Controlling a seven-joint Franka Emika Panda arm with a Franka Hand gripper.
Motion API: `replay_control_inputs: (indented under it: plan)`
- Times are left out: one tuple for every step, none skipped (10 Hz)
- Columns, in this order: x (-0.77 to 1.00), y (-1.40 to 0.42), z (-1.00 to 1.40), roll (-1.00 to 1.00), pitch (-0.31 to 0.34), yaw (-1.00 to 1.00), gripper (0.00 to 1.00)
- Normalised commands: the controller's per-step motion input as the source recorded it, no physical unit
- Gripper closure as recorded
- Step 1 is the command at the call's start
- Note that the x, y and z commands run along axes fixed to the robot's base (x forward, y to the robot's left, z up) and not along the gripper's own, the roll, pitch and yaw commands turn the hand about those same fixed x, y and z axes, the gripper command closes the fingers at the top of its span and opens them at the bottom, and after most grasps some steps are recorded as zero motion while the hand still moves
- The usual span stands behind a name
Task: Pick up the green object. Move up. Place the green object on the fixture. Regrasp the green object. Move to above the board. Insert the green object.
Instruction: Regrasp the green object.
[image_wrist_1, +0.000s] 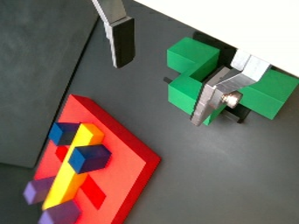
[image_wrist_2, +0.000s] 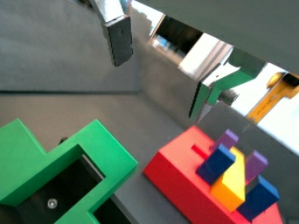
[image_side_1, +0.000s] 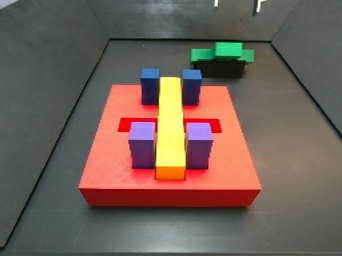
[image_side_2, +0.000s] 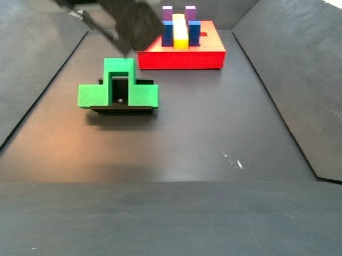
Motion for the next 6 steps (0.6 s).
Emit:
replay_control_inputs:
  plan:
    - [-0.01, -0.38, 0.06, 1.00, 0.363, 0.00, 0.00]
    - [-0.01, -0.39, 0.03, 1.00, 0.357, 0.01, 0.00]
    - [-0.01, -0.39, 0.04, 1.00, 0.360, 0.01, 0.00]
    - [-0.01, -0.39, 0.03, 1.00, 0.360, 0.01, 0.00]
    - [0.00, -0.39, 0.03, 1.00, 0.357, 0.01, 0.00]
    - [0.00, -0.39, 0.03, 1.00, 0.354, 0.01, 0.00]
